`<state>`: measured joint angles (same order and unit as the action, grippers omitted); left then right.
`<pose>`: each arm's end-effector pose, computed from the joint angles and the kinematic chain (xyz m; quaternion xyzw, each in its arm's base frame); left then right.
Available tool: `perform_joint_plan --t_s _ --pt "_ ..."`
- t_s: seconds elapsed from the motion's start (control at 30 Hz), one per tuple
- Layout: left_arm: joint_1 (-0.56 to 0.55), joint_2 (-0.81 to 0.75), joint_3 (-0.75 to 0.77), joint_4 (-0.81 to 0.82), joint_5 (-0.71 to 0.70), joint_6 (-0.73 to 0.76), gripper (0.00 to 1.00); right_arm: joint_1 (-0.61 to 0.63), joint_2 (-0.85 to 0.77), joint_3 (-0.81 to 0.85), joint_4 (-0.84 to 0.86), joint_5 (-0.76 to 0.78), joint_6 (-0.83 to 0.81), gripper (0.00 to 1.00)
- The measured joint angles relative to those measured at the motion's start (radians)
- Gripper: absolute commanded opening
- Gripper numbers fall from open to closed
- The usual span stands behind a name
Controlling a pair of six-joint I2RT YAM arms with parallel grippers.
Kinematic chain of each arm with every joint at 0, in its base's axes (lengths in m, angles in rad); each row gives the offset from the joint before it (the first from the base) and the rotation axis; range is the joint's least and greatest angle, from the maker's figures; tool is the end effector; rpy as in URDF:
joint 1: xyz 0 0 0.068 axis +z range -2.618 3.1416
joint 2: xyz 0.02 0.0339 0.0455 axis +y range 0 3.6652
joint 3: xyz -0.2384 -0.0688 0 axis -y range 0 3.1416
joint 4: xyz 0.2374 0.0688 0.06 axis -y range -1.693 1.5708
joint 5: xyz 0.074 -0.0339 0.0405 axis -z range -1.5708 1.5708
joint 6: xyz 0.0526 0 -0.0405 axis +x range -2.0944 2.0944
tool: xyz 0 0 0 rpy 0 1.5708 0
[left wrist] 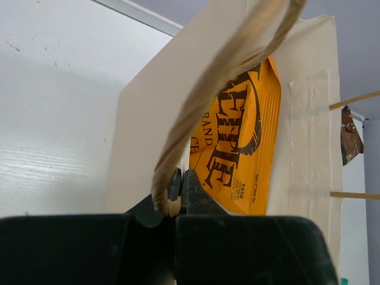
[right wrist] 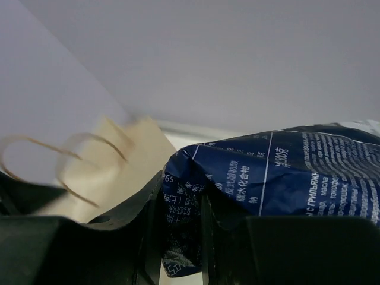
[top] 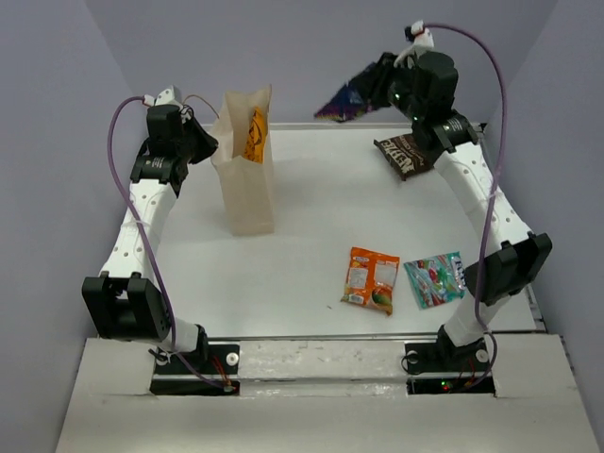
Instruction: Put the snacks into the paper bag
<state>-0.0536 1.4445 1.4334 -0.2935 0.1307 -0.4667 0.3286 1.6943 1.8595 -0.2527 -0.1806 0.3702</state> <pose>0.3475 -0.0255 0.3695 -0.1272 0.7953 -0.2027 0.5570 0.3745 0.1377 0.4373 -0.0456 0.7355 0.2928 0.6093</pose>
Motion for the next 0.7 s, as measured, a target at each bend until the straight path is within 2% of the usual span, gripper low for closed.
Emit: perform_joint_plan --t_s 0.1,0.17,0.27,0.33,0.43,0.6,0.7 --pt "-0.008 0.0 0.0 0.006 0.0 0.0 0.0 0.09 0.108 0.281 0.099 0.058 -0.006 0.01" --pt "-0.016 0.0 0.0 0.01 0.001 0.0 0.0 0.164 0.254 0.537 0.209 0.085 -0.024 0.01" --pt "-0.023 0.0 0.0 0.016 0.0 0.001 0.0 0.256 0.41 0.727 0.374 0.105 -0.071 0.01" --pt "-0.027 0.0 0.0 0.019 0.0 0.002 0.0 0.31 0.477 0.75 0.5 0.105 -0.116 0.01" --pt "-0.033 0.0 0.0 0.021 0.0 0.002 0.0 0.377 0.555 0.751 0.576 0.104 -0.171 0.01" --pt "-0.037 0.0 0.0 0.019 -0.008 0.002 0.0 0.433 0.612 0.701 0.518 0.082 -0.264 0.01" --pt "-0.037 0.0 0.0 0.02 -0.012 0.002 0.0 0.439 0.59 0.597 0.475 0.093 -0.342 0.01"
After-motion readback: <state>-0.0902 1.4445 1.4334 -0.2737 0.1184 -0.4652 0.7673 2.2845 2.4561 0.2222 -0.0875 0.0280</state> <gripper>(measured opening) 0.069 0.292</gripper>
